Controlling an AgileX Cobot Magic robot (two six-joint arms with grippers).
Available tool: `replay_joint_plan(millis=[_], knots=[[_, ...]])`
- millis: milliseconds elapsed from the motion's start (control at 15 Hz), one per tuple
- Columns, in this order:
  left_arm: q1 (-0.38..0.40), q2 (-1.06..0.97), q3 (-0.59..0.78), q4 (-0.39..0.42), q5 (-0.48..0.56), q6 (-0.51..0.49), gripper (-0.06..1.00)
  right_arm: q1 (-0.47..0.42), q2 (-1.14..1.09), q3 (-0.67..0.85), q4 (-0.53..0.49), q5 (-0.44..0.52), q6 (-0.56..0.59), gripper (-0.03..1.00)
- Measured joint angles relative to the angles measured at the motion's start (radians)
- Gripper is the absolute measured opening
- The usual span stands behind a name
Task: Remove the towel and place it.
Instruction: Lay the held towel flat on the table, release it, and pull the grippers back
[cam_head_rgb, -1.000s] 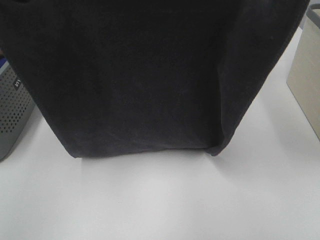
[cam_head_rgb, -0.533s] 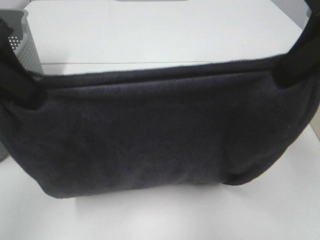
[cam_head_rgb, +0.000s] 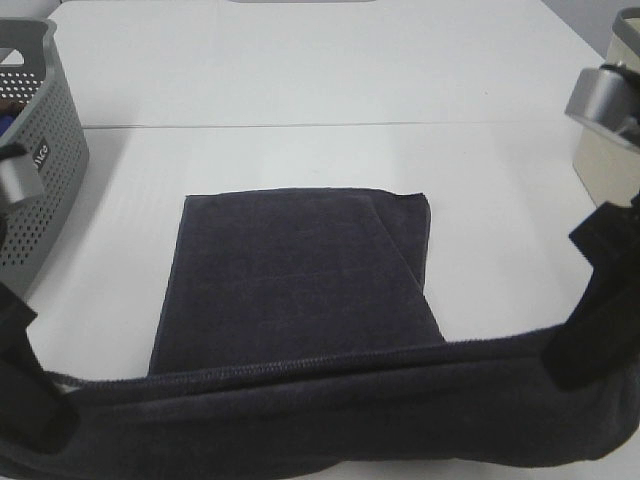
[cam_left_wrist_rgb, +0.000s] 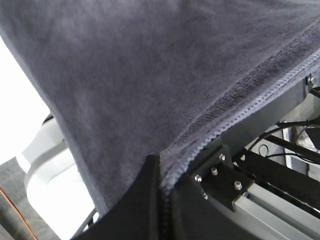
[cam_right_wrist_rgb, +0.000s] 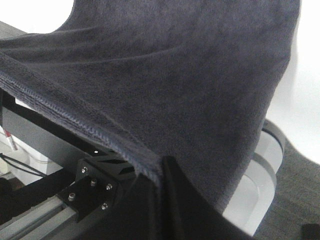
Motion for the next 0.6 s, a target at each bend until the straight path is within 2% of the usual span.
replay_joint_plan(millis=[267, 600], knots=[[0.004, -0.003, 0.071, -0.023, 0.009, 0.002, 0.00, -0.002, -0.009, 0.135, 0.030, -0.001, 0.002, 0.01], [0.004, 0.071, 0.108, -0.037, 0.016, -0.014, 0.00, -0.012, 0.061, 0.221, 0.060, -0.007, 0.007, 0.01]])
